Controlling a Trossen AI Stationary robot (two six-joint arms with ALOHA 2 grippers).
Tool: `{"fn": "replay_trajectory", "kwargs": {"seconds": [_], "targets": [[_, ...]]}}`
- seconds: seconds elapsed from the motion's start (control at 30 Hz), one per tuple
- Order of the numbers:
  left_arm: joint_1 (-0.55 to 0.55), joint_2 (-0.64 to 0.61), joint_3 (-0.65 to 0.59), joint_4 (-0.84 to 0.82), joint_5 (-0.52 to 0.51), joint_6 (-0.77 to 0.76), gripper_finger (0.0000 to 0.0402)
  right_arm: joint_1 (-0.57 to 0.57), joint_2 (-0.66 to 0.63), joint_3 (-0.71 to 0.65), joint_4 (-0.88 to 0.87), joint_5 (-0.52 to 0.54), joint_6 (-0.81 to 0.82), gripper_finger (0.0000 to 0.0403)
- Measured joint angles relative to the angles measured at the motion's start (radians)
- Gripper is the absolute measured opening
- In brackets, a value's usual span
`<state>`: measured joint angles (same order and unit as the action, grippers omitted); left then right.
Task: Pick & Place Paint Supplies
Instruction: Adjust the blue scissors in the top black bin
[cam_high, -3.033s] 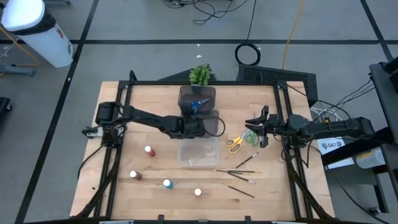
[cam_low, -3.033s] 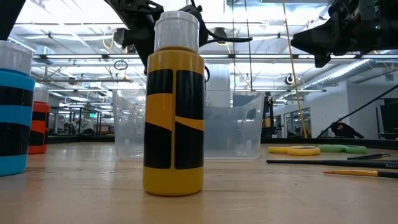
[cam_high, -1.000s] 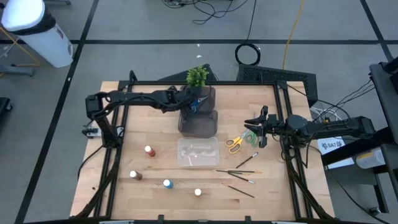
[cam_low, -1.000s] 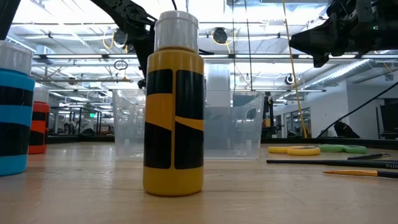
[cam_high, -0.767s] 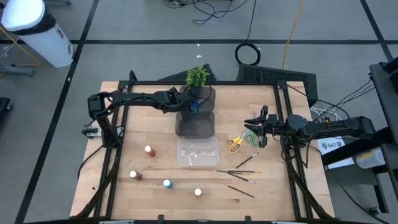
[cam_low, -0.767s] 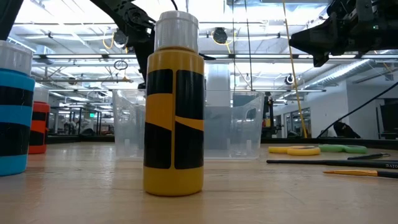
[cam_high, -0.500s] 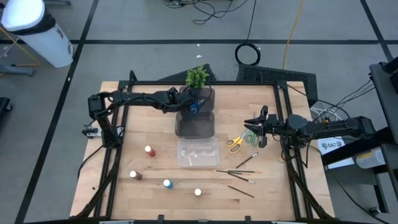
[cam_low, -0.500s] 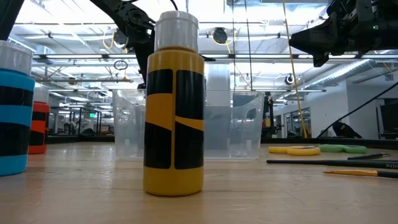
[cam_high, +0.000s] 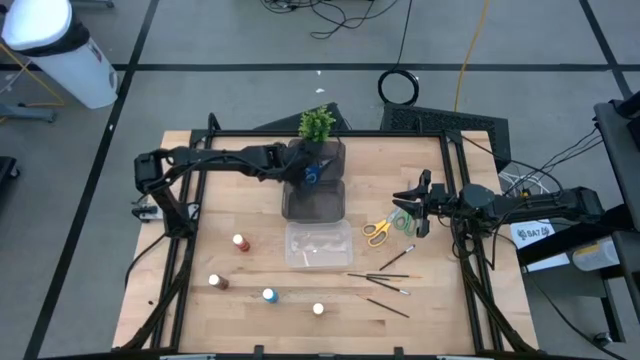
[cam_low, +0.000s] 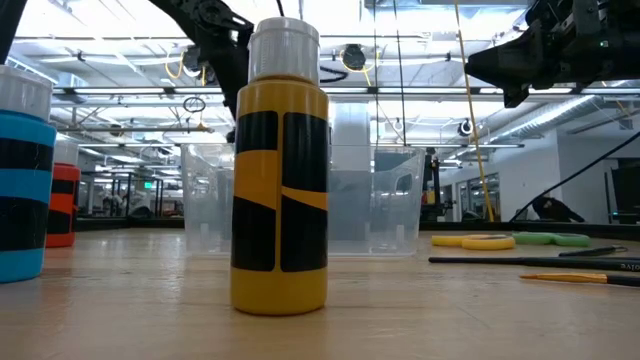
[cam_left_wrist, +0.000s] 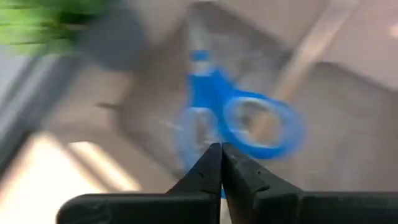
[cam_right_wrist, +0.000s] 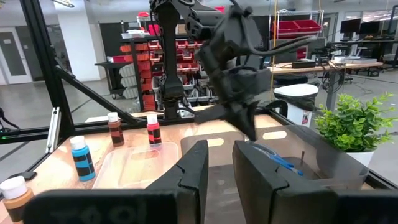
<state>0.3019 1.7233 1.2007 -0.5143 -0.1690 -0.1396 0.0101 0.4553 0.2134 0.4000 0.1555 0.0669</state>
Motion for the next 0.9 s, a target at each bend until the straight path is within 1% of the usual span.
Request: {"fn": "replay_trajectory", "kwargs": {"seconds": [0.07, 0.13, 0.33, 0.43, 0.5, 0.6, 0.7, 0.9], "targets": [[-0.019, 0.003, 0.0, 0.0, 0.051, 0.018, 0.0012, 0.0, 0.0, 0.0, 0.0, 0.0, 0.0, 0.0061], [-0.044, 0.015, 0.0, 0.018, 0.039, 0.068, 0.0034, 0.0, 0.0, 0.0, 0.0, 0.0, 0.0, 0.0061], [-0.128, 0.02, 0.001, 0.058, -0.193, 0.21, 0.0134, 0.0, 0.0, 0.0, 0.0, 0.0, 0.0, 0.0061], [-0.147, 0.022, 0.0, 0.055, -0.208, 0.291, 0.0171, 0.0, 0.0, 0.0, 0.0, 0.0, 0.0, 0.0061], [-0.148, 0.033, 0.0, 0.075, -0.198, 0.311, 0.0186, 0.0, 0.0, 0.0, 0.0, 0.0, 0.0, 0.0061], [-0.144, 0.059, 0.0, 0.089, -0.197, 0.314, 0.0191, 0.0, 0.0, 0.0, 0.0, 0.0, 0.0, 0.0061], [-0.139, 0.093, 0.0, 0.104, -0.2, 0.344, 0.0183, 0.0, 0.0, 0.0, 0.001, 0.0, 0.0, 0.0061], [-0.138, 0.131, 0.0, 0.108, -0.29, 0.375, 0.0152, 0.0, 0.0, 0.0, 0.007, 0.0, 0.0, 0.0061]]}}
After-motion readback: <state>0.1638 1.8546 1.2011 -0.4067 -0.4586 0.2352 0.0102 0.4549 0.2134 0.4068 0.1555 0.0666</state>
